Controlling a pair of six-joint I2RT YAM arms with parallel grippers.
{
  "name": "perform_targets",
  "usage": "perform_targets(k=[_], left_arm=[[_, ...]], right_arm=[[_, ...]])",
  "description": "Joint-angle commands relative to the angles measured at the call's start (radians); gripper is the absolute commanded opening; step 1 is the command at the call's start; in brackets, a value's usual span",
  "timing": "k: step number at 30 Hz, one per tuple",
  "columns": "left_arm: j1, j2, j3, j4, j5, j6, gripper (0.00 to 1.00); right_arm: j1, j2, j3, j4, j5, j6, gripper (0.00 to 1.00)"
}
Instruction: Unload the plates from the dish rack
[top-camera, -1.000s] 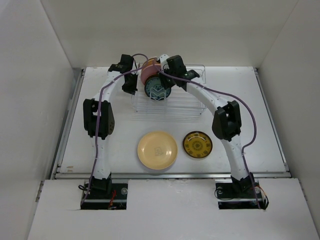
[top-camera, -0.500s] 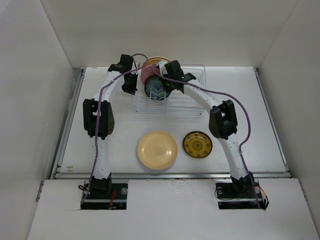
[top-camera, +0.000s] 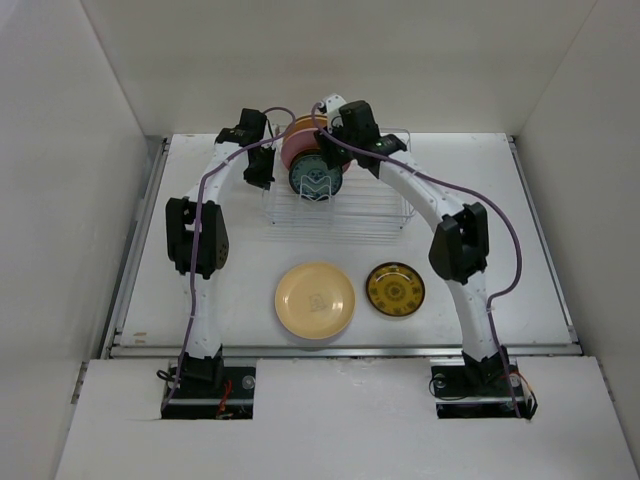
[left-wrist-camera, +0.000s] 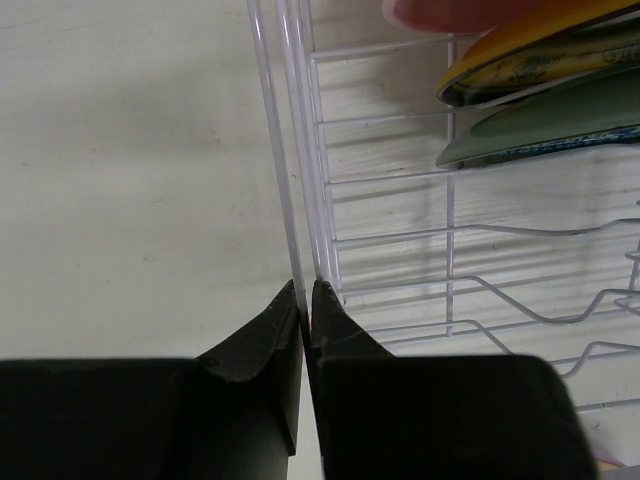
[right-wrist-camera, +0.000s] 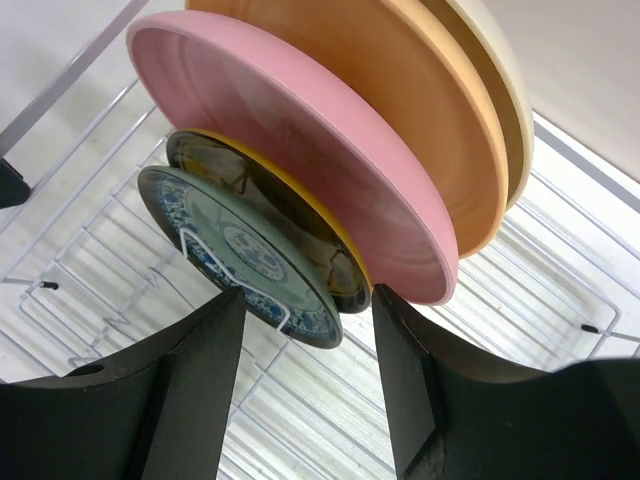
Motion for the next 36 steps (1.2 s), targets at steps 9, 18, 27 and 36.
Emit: perform_targets(k=[9,18,27,36], left_arm=[[0.003,0.023,-0.015,-0.137,0.009,0.055,0.0],[0.003,0.034,-0.004,-0.146,-0.002,0.055,0.0],[0.003,0.043,-0.004,-0.147,0.008,0.045,0.0],[0.003,0.043,-0.004,-0.147,0.017,0.045,0.0]], right_arm=[[-0.03,0.108,0.069,0.074,-0.072,0.056,0.51],[-0.03,0.118,0.029,0.08,-0.123,0.087,0.38],[-0.03,0.087,0.007,0.061,-0.145,0.087,0.43],[-0.03,-0.016,-0.094,0.052,-0.099,0.106,0.63]])
